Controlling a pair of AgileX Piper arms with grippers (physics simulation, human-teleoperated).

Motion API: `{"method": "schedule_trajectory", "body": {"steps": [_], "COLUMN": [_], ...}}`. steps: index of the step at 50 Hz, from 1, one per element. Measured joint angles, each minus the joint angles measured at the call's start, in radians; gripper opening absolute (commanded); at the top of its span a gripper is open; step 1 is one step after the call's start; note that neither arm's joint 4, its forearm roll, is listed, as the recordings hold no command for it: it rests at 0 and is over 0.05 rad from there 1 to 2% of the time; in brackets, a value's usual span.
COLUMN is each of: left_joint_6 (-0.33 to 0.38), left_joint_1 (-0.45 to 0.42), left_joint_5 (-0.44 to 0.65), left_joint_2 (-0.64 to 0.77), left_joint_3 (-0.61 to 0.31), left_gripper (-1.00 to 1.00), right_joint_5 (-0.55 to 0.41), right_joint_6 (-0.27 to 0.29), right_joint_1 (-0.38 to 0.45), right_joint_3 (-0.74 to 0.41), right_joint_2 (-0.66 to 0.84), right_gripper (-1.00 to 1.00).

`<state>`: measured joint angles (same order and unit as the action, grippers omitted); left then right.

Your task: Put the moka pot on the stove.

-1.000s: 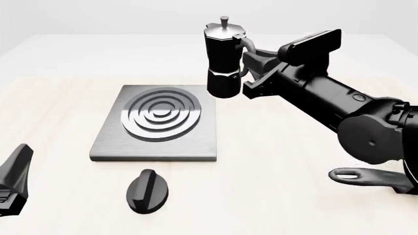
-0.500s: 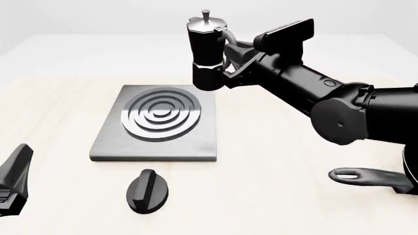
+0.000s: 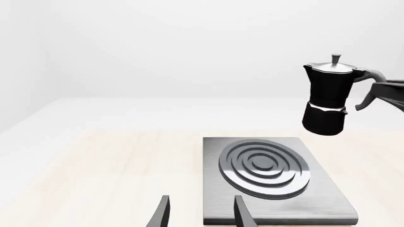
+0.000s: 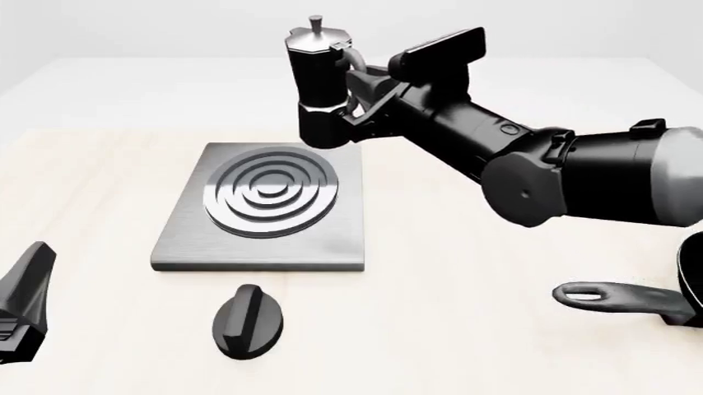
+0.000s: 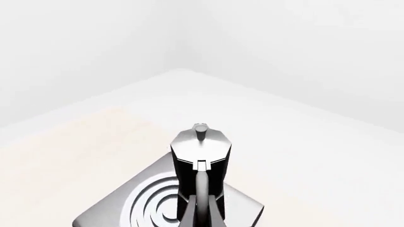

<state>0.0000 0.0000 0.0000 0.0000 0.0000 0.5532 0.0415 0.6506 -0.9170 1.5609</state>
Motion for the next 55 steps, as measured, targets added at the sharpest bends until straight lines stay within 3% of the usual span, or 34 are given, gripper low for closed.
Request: {"method": "schedule_trajectory", "body": {"steps": [55], "left_joint_6": [0.0], "left_joint_1": [0.0], "left_joint_5": [0.0], "left_joint_2": [0.0], "left_joint_3": [0.0], "left_gripper": [1.0], "right_joint_5": [0.02], "right_joint_6": [-0.037], "right_joint_1": [0.061], "right_joint_3": [-0.131], "right_joint_2": [0.195], "right_gripper": [-1.0]}}
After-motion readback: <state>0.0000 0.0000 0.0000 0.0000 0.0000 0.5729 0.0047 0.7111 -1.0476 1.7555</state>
